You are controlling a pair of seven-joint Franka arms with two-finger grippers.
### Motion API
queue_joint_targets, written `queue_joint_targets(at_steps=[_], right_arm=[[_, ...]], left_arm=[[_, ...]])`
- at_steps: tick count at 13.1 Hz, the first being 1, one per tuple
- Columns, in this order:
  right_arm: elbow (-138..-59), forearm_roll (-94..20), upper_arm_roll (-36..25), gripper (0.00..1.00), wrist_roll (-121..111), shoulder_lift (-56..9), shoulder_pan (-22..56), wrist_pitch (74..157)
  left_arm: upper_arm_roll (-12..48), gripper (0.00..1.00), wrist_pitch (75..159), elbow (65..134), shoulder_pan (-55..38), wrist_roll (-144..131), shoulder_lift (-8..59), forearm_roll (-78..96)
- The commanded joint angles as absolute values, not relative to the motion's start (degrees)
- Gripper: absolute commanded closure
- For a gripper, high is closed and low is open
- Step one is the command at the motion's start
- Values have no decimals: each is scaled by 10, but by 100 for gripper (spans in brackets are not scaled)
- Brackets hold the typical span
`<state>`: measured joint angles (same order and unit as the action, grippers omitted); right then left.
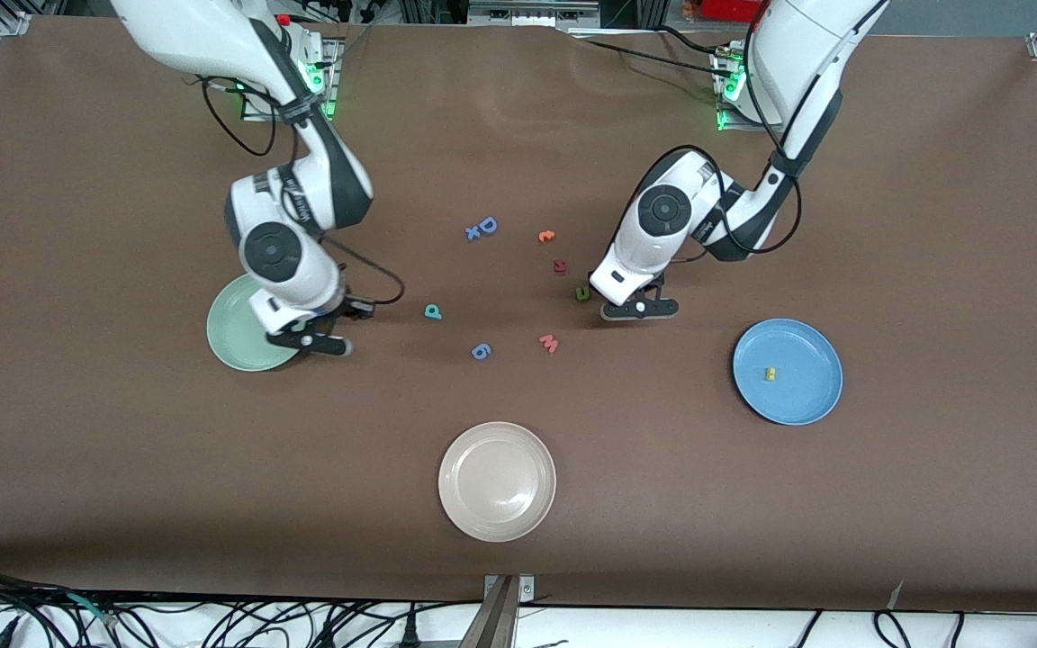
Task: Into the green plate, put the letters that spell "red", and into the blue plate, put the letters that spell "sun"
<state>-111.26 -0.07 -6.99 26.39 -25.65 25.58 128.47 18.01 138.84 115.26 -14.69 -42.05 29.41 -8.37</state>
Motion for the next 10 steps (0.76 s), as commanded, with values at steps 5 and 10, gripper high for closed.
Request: queue_joint_targets(at_steps=[5, 10], right_arm=[[-1134, -4, -128, 86, 79, -280, 187, 1277], [-1132, -6, -127, 8, 53, -295, 162, 1275]], left_arm=[[182, 81, 1194, 1026, 23, -171, 285, -103], [181, 64, 1216, 1025, 117, -61, 305, -105]])
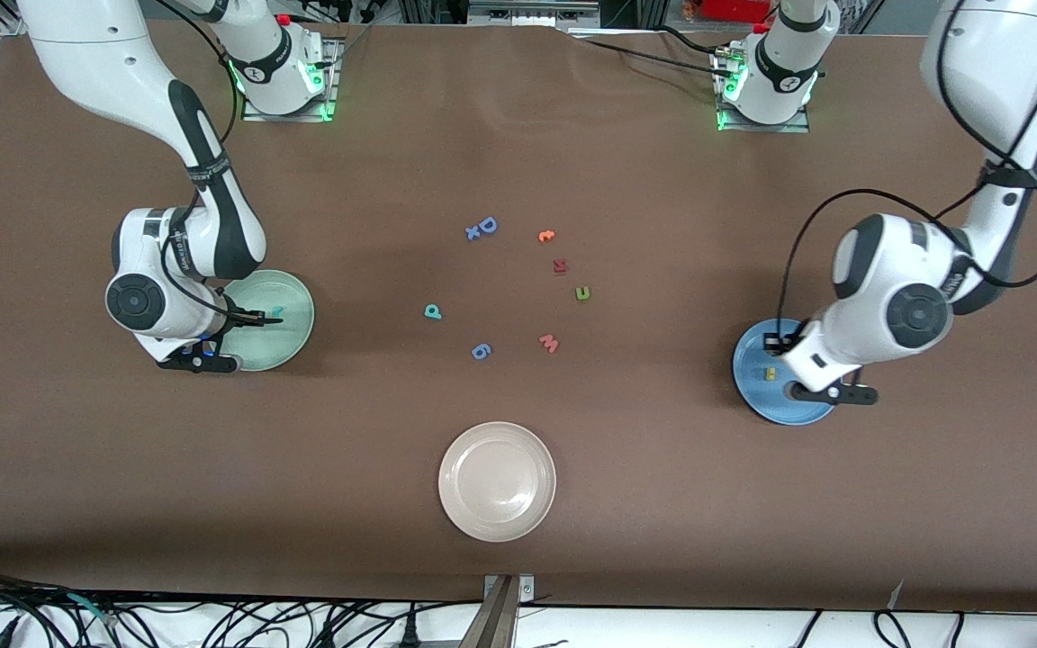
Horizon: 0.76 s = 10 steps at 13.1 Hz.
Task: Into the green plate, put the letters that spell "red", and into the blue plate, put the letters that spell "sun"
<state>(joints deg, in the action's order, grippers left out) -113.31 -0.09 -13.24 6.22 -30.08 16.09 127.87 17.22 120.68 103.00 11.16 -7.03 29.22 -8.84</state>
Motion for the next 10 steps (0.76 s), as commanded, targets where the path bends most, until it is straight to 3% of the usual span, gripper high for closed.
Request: queue_joint_targets(at_steps=[1, 5, 10], right_arm=[[-1130, -6, -127, 2, 53, -292, 162, 1273], [-1094, -11, -100, 3, 94, -269, 168, 1207], [-1071, -14, -9, 8, 213, -261, 169, 1218]], left_arm=[[182, 3, 1225, 1025, 118, -60, 309, -105], [189, 0, 1227, 1025, 91, -102, 308, -96], [189, 0, 1250, 1027, -64, -340, 314, -93]])
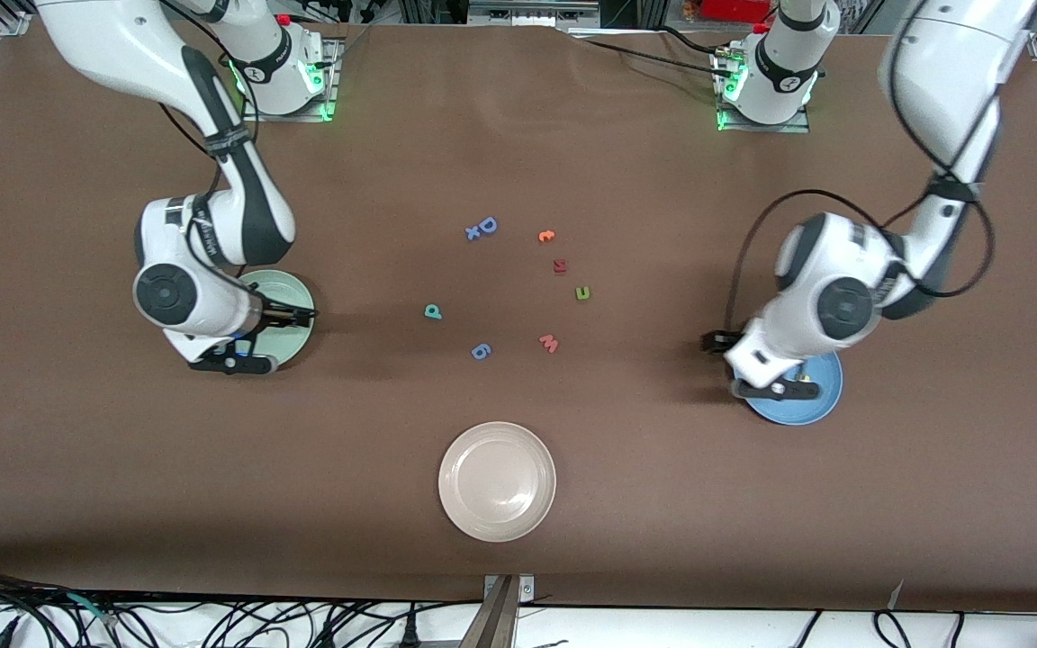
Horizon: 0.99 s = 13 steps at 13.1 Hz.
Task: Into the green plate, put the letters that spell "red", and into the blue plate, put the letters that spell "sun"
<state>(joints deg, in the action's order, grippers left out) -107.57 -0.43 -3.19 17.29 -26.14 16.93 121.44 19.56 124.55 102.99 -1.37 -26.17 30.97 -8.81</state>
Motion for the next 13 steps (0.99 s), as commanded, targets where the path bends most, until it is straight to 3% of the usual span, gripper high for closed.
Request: queue_joint_targets(at_steps=[1, 5, 8, 13], right_arm=[[-1072, -14, 7, 8, 249, -265, 169, 1240], [-1078, -14, 58, 9, 359, -289, 189, 1330], [-1079, -11, 57, 12, 433, -319, 244, 1392], [-1085, -11, 56, 19, 440, -349, 273, 1435]], left_arm=[[190, 0, 1251, 1027, -84, -368, 316, -93], [189, 0, 1291, 1040, -163, -464, 322, -77], [188, 0, 1353, 1072, -194, -518, 331, -82], [188, 1, 1404, 1088, -207, -548, 353, -84]])
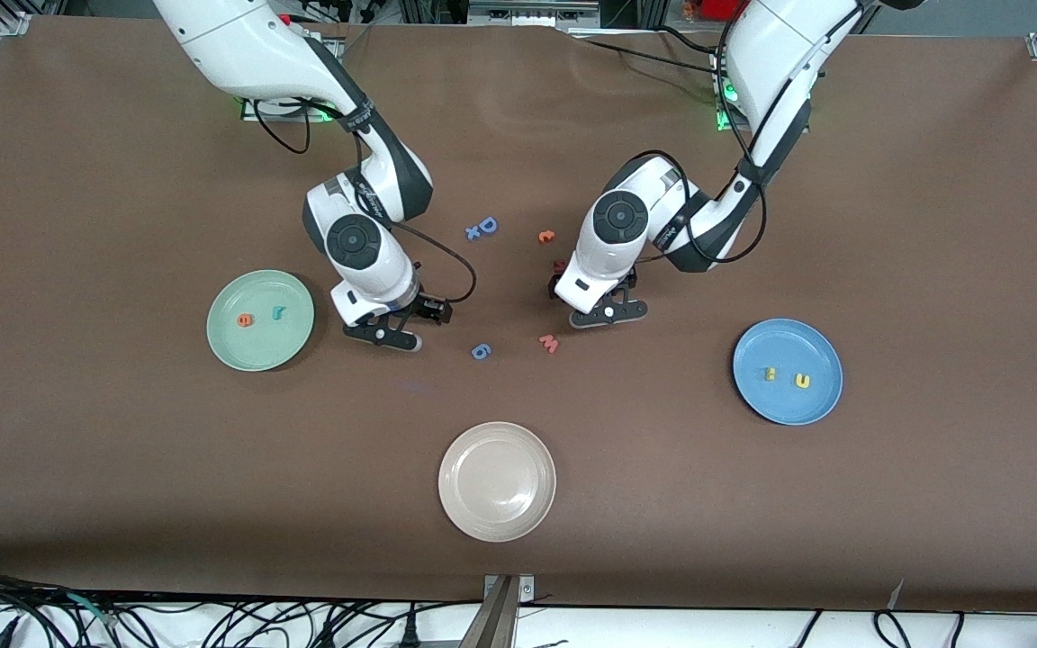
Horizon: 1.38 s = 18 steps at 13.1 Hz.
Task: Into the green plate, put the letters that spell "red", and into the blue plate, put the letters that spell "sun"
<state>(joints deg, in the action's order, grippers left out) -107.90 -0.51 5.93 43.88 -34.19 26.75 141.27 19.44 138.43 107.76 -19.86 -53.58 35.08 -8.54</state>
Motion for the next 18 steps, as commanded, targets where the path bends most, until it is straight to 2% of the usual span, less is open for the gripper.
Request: queue_joint_targets(at_steps=[1, 5, 6, 8, 10, 12, 15, 18], right_arm=[[-1085, -11, 57, 19, 439, -352, 274, 1439], [-1088, -11, 57, 19, 439, -365, 284, 1439], [-1088, -11, 56, 22, 439, -365, 284, 1439], [-1089, -11, 56, 41, 439, -365, 285, 1439], [-1089, -11, 56, 55, 439, -366, 285, 1439], [-1088, -11, 56, 65, 439, -365, 285, 1439], [-1088, -11, 56, 66, 439, -365, 285, 1438], [-1088, -11, 55, 66, 437, -360, 284, 1435]], left_arm=[[188, 2, 1408, 1090, -207, -548, 353, -84], [188, 6, 1426, 1111, -211, -548, 354, -84], [188, 9, 1429, 1113, -211, -548, 354, -84], [188, 26, 1429, 1113, -212, -549, 354, -84], [188, 46, 1429, 1112, -212, -553, 354, -85], [188, 58, 1429, 1109, -212, -554, 353, -84], [188, 73, 1429, 1107, -213, -558, 353, -84], [188, 80, 1428, 1107, -212, -558, 354, -85]])
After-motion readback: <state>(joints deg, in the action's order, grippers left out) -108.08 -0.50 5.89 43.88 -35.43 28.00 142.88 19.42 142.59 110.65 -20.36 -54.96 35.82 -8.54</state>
